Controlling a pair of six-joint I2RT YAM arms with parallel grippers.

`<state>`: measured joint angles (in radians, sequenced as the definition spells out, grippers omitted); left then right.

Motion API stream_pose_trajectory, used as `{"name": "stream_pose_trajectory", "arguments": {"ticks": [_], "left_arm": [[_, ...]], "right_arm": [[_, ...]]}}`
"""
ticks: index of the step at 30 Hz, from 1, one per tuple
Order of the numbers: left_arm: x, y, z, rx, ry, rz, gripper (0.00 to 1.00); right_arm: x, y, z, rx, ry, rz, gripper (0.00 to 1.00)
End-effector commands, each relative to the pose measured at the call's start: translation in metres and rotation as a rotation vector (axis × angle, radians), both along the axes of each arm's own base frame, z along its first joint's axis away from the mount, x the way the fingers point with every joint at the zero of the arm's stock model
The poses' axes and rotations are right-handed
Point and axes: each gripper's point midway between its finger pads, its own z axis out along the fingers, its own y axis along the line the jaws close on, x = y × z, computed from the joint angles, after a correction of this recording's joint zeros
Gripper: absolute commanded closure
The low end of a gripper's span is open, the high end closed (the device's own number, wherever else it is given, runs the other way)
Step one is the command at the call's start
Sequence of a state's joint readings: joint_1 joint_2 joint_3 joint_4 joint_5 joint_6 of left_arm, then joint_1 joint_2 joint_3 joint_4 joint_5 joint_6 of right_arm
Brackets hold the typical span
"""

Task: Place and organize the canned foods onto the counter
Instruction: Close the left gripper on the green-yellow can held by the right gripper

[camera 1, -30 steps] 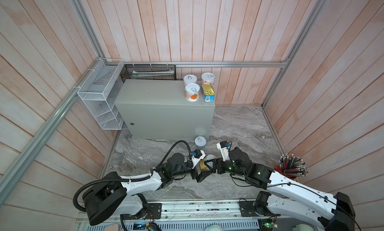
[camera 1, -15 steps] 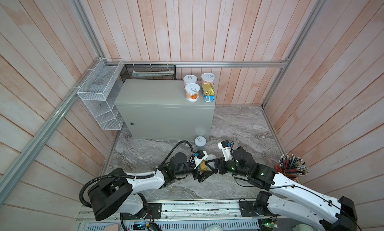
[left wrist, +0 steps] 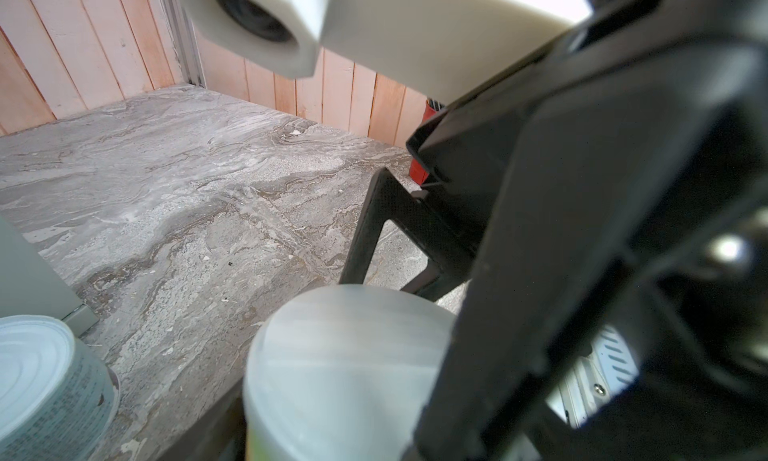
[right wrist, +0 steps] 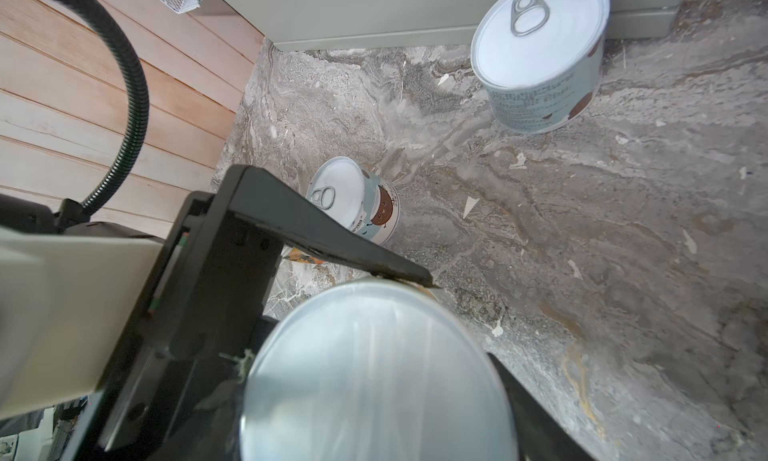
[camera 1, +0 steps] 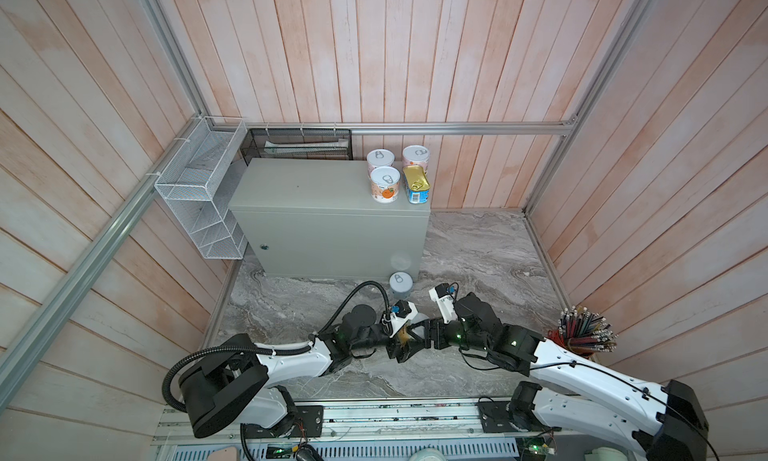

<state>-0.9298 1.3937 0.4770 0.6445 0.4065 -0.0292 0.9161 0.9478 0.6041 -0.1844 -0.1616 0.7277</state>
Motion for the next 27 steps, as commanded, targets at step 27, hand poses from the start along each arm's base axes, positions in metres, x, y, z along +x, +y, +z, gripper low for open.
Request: {"name": "stream_pose_trajectory", "arguments": {"ticks": [27], "left_arm": [[0.0049,-0.0056,0.0054,-0.011,-0.025,0.017,0.43]], "right_arm": [[0.0128,0.0037,0.0483,0.137,-0.101,-0.025,0.27]]}}
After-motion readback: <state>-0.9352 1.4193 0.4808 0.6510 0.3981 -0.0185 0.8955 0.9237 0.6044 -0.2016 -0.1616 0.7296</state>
